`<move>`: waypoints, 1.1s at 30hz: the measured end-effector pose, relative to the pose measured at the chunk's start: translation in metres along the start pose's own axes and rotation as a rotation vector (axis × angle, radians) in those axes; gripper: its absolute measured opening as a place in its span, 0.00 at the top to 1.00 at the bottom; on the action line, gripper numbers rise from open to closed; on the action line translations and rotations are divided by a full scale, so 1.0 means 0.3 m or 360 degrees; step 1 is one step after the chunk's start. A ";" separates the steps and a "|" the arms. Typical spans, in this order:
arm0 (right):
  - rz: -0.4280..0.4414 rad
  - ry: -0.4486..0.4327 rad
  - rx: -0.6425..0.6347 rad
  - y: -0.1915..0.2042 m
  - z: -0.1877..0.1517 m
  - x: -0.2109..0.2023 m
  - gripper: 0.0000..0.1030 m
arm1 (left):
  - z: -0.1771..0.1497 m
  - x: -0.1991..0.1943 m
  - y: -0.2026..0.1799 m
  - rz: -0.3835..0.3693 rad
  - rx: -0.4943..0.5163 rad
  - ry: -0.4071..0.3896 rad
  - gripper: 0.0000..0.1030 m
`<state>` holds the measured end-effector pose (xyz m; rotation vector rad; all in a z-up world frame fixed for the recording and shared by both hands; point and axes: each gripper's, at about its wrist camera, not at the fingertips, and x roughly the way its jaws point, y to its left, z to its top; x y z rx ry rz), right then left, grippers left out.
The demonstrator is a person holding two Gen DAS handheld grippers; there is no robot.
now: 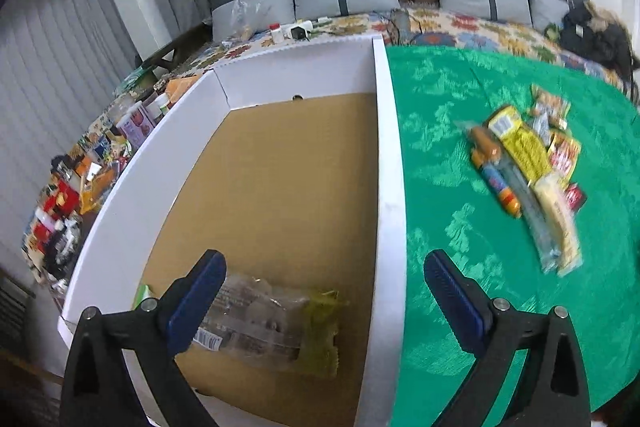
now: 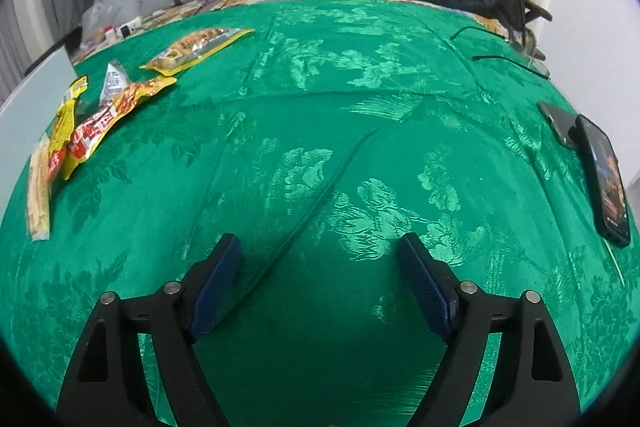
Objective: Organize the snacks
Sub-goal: 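Bring both tools back from the box toward the snack pile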
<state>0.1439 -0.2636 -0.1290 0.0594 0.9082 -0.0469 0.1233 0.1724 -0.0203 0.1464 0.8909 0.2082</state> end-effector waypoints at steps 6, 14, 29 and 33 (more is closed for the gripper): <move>-0.0005 0.0002 -0.0005 0.001 -0.001 0.008 0.15 | -0.023 -0.018 0.012 0.0013 0.0011 0.0012 0.04; -0.0003 0.0002 -0.0005 0.001 0.000 0.007 0.14 | -0.005 -0.105 0.051 0.0066 -0.0109 -0.0122 0.04; -0.0005 0.0002 -0.0005 0.000 -0.001 0.007 0.14 | -0.017 -0.343 -0.354 -0.0467 0.0071 -0.0289 0.00; -0.0005 0.0002 -0.0005 0.000 -0.001 0.007 0.14 | -0.083 -0.228 -0.484 -0.0535 0.0142 -0.0087 0.00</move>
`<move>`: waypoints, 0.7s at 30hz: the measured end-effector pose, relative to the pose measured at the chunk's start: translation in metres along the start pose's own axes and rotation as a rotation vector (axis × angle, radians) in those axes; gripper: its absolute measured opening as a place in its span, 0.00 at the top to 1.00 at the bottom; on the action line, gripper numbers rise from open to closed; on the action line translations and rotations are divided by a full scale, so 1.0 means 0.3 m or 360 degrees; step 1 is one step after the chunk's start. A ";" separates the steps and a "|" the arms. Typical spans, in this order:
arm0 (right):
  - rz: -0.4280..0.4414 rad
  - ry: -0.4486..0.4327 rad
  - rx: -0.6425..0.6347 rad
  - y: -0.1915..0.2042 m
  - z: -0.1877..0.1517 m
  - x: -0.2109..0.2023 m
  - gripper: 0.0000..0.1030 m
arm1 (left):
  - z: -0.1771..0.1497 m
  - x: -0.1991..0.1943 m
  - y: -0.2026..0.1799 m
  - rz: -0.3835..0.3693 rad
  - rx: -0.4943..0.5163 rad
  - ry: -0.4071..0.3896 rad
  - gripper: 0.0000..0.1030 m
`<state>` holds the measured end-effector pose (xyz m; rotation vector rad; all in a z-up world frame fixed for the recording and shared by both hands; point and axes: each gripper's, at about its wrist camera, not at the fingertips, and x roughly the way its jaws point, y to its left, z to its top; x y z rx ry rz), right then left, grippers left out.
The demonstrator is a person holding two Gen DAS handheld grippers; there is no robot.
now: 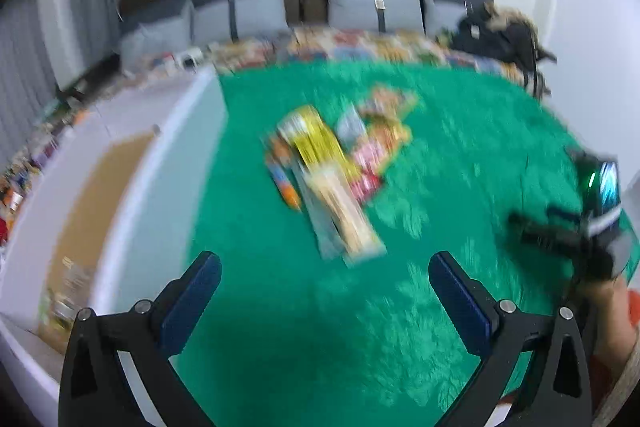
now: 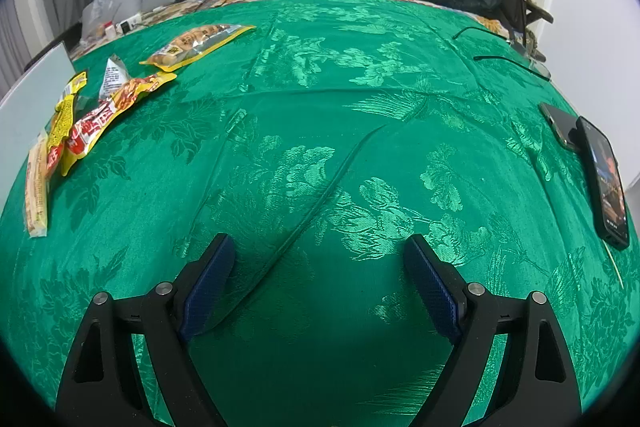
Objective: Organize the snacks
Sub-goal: 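Bring both tools back from the box toward the snack pile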
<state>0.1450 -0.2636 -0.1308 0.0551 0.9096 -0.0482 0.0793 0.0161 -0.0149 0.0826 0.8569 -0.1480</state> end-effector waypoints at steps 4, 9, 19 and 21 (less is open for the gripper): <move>0.0000 0.0000 0.0000 0.000 0.000 0.000 0.14 | -0.071 0.127 -0.014 -0.0013 -0.0067 0.0181 0.00; -0.0001 0.0000 0.0000 0.001 0.000 0.000 0.14 | -0.135 0.182 0.004 0.0030 -0.0136 0.0228 0.00; -0.0002 0.0000 0.0000 0.001 0.000 0.000 0.14 | -0.206 0.268 0.057 0.0076 -0.0229 0.0275 0.00; -0.0002 0.0000 0.0000 0.001 0.000 0.000 0.14 | -0.208 0.272 0.060 0.0088 -0.0222 0.0269 0.00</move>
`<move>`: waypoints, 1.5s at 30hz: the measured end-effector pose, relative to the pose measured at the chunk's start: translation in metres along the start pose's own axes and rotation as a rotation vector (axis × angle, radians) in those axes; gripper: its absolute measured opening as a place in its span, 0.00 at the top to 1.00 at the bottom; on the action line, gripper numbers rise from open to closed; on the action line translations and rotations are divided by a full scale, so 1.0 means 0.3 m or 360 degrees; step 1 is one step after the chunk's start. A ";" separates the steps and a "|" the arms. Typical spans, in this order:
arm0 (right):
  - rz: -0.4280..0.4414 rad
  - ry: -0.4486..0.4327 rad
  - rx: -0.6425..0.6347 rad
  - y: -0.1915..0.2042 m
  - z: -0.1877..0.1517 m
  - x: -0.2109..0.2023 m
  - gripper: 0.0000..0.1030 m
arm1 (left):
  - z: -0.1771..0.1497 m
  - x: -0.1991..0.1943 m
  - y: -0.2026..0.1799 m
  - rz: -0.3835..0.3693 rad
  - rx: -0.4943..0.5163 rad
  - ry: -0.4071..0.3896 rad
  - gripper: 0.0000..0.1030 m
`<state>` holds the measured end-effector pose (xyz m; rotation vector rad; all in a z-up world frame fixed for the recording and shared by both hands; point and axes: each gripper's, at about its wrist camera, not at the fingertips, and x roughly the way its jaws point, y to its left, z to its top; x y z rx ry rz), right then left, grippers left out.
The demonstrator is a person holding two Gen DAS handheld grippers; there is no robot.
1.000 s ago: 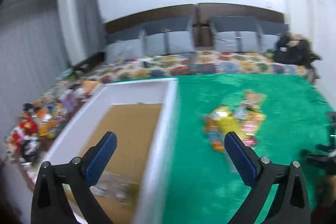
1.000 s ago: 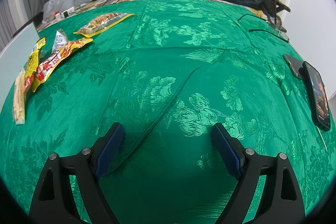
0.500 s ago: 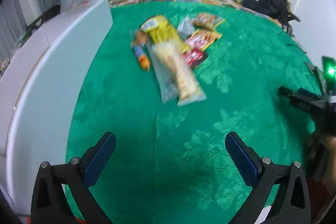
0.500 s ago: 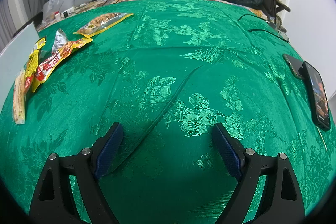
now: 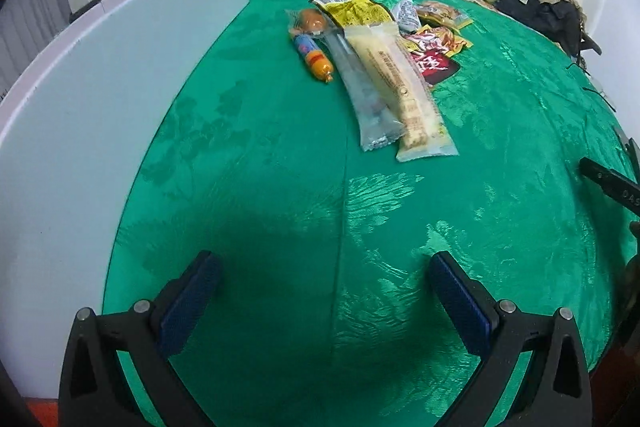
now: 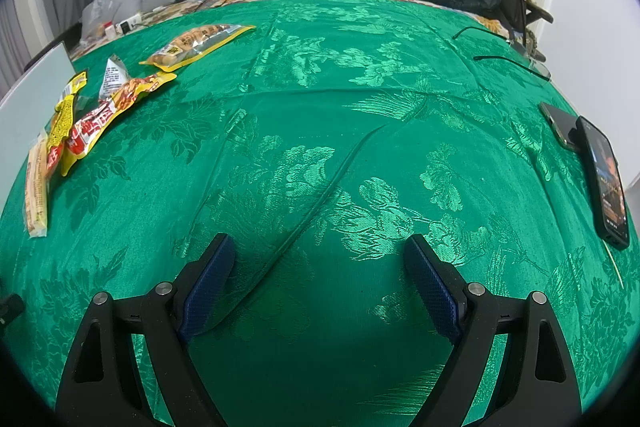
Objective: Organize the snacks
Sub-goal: 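Bring both tools back from the box toward the snack pile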
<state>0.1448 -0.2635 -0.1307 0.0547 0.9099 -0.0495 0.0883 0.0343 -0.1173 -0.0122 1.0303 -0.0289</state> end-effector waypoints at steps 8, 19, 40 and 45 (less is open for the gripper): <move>-0.0002 0.0000 0.0001 0.000 0.000 0.000 0.14 | -0.012 0.001 -0.001 0.0006 0.0028 -0.0080 0.00; -0.0003 0.0000 0.0001 0.000 0.001 -0.002 0.14 | -0.031 -0.013 0.003 0.0011 0.0028 -0.0141 0.00; -0.0005 0.0000 0.0002 0.000 0.000 -0.001 0.13 | -0.043 -0.020 0.003 0.0019 0.0024 -0.0176 0.00; -0.0005 0.0000 0.0002 0.000 0.000 -0.001 0.13 | -0.046 -0.023 0.003 0.0024 0.0016 -0.0190 0.00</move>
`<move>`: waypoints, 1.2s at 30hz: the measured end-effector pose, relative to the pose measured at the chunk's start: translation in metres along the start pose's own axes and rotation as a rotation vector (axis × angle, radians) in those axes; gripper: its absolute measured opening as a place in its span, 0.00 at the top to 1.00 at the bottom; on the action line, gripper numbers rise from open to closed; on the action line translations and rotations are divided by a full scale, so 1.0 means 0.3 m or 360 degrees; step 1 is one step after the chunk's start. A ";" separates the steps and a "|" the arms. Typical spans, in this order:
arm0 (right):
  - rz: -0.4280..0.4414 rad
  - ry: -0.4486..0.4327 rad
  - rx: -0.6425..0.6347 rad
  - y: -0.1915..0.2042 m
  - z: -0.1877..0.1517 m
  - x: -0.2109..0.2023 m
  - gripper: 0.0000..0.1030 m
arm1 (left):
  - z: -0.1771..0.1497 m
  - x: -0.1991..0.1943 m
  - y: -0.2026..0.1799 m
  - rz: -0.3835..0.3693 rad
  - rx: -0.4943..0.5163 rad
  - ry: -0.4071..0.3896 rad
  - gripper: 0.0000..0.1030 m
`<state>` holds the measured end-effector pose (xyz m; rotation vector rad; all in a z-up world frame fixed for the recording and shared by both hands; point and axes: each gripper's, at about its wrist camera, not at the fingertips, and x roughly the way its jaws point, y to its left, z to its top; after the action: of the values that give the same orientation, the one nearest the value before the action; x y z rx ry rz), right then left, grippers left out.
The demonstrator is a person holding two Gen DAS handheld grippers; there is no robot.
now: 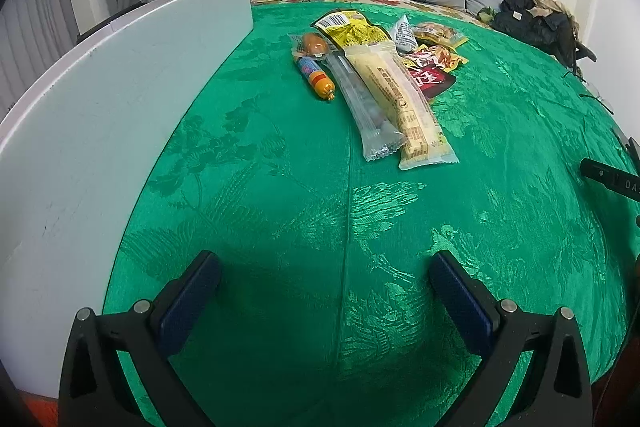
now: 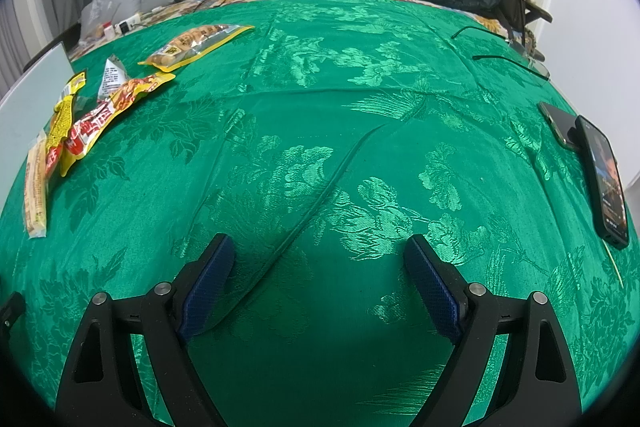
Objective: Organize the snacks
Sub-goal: 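Bring both tools back from the box toward the snack pile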
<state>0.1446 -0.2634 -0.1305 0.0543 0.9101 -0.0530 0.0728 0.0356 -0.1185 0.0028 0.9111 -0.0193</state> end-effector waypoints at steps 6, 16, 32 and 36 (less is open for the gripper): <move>0.0000 0.0000 0.0000 0.000 0.000 0.000 0.13 | -0.005 -0.003 -0.002 0.0004 -0.0006 -0.0012 0.00; -0.0001 0.0000 0.0000 0.000 0.000 -0.001 0.13 | -0.009 -0.007 -0.001 0.0010 -0.0019 -0.0026 0.00; -0.0002 0.0000 0.0000 -0.001 0.001 -0.002 0.13 | 0.090 -0.066 0.014 -0.0272 -0.0148 0.0004 0.00; -0.0002 0.0000 0.0001 0.000 0.000 -0.001 0.13 | 0.201 -0.046 -0.036 -0.0254 -0.0070 0.0012 0.00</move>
<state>0.1445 -0.2635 -0.1303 0.0542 0.9102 -0.0543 0.1116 0.0243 -0.0706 -0.1111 0.9173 -0.1476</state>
